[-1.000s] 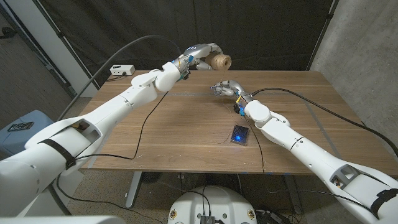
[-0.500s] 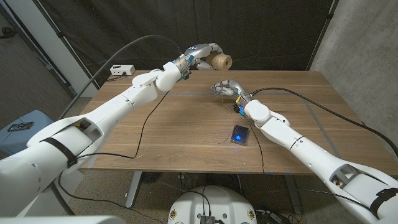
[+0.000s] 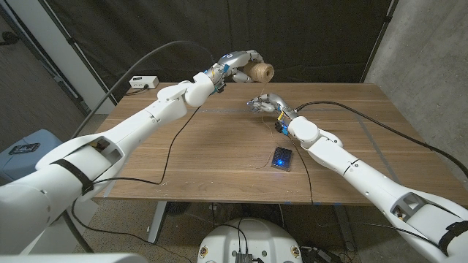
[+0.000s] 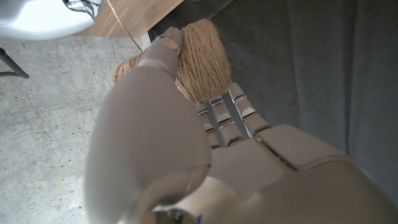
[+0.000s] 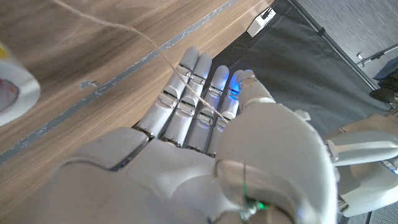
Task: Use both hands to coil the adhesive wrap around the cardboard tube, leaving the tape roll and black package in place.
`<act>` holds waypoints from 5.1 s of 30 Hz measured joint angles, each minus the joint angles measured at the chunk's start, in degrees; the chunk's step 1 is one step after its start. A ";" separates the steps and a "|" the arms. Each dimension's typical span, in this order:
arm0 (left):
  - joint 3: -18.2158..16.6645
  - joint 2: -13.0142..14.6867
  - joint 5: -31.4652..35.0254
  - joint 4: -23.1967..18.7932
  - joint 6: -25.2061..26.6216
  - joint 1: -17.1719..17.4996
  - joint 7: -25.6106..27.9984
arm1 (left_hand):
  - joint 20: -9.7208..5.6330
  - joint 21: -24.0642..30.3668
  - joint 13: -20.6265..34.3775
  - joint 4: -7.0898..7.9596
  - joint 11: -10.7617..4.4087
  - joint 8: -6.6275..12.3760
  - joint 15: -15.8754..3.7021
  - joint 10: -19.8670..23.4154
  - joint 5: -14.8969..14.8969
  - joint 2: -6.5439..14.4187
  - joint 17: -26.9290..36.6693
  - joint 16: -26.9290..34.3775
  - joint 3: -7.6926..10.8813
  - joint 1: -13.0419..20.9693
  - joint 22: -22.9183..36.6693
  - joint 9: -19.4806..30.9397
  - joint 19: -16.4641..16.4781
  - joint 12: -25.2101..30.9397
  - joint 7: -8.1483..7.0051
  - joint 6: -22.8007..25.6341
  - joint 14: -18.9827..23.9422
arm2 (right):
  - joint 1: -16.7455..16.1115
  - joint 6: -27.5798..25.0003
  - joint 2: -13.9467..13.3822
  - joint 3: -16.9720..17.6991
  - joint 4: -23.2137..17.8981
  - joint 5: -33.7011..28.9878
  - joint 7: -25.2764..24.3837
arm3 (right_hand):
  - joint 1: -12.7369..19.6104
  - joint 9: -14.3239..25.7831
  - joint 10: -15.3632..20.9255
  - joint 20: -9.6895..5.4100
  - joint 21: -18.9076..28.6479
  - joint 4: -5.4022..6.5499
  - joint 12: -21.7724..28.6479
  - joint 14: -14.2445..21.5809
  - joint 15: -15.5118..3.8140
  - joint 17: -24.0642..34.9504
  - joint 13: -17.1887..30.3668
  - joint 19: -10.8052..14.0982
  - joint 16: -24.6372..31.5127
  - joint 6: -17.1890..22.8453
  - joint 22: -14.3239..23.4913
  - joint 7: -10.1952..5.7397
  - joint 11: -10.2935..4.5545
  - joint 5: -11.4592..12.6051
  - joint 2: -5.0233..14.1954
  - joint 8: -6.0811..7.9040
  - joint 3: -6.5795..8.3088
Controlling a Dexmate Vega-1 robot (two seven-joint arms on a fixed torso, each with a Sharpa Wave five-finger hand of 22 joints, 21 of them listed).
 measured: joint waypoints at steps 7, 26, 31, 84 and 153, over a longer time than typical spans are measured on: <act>0.16 -0.20 -0.14 0.67 -0.37 -0.27 0.43 | 0.00 0.00 -0.02 0.00 0.01 0.00 0.00 -0.02 -0.01 0.00 0.00 -0.02 0.00 0.00 0.00 0.02 0.00 0.00 0.00 0.00 0.00 | -0.35 -0.27 -0.71 0.00 -1.46 0.09 0.78 | -0.38 -0.01 0.00 0.00 0.00 0.17 -0.85 0.00 0.00 0.00 -0.52 0.00 -0.23 -0.31 0.00 0.31 0.00 -0.22 -0.38 -0.39 -0.17; 0.25 -0.35 -0.52 1.30 -0.43 -0.40 1.02 | 0.31 0.48 -0.06 0.01 0.03 -0.09 0.00 -0.03 0.24 0.00 0.00 -0.31 -0.01 0.00 -0.05 0.04 -0.30 -0.08 0.00 0.00 -0.01 | -0.78 -1.19 -2.21 0.19 -5.02 0.50 2.58 | -1.70 -0.54 -0.22 0.01 0.00 0.85 -2.19 -0.01 0.00 0.02 -1.58 -0.01 -0.86 -0.93 0.00 0.91 0.83 -0.21 -0.73 -1.67 -0.86; 0.30 -0.44 -0.66 1.58 -0.41 -0.40 1.17 | -0.01 0.48 -0.05 0.01 0.03 -0.14 0.00 -0.04 0.23 0.00 0.00 -0.34 -0.01 0.00 -0.26 0.04 -0.62 -0.11 0.00 0.00 -0.01 | -0.84 -1.32 -2.57 0.32 -5.88 0.58 2.94 | -2.15 -0.54 -0.44 0.02 0.00 1.19 -2.91 -0.01 0.00 0.02 -2.03 -0.02 -0.86 -1.34 0.00 1.33 1.05 -0.21 -0.75 -2.28 -1.19; 1.21 -1.65 -1.24 4.72 -0.62 -1.56 2.54 | 0.30 1.33 -0.05 -0.16 0.26 -0.75 0.10 0.18 0.62 0.00 0.00 -0.53 0.16 0.00 -0.53 -0.49 -0.92 -0.89 0.13 0.13 -0.12 | -1.42 -4.25 -8.91 2.37 -14.90 4.82 10.59 | -3.86 -0.52 -0.31 0.30 0.00 1.56 -5.07 -1.04 0.21 0.96 -3.97 -0.73 -1.29 -1.72 -0.01 2.55 2.36 -0.21 -0.53 -4.00 -2.20; 4.76 -5.02 -2.62 13.14 -3.80 -4.63 4.53 | -0.12 2.71 0.18 -0.14 0.24 -0.75 0.06 0.16 1.03 0.00 0.00 -0.41 0.14 0.00 -0.79 -0.47 -1.33 -1.10 0.14 0.14 -0.07 | 1.07 6.14 -7.53 4.35 -14.17 14.38 20.32 | -4.22 -0.51 1.44 0.30 0.43 1.56 -7.17 -0.40 -0.21 0.94 -5.32 -0.72 -1.29 -0.18 -0.01 2.44 2.27 -0.21 0.46 -5.49 -2.19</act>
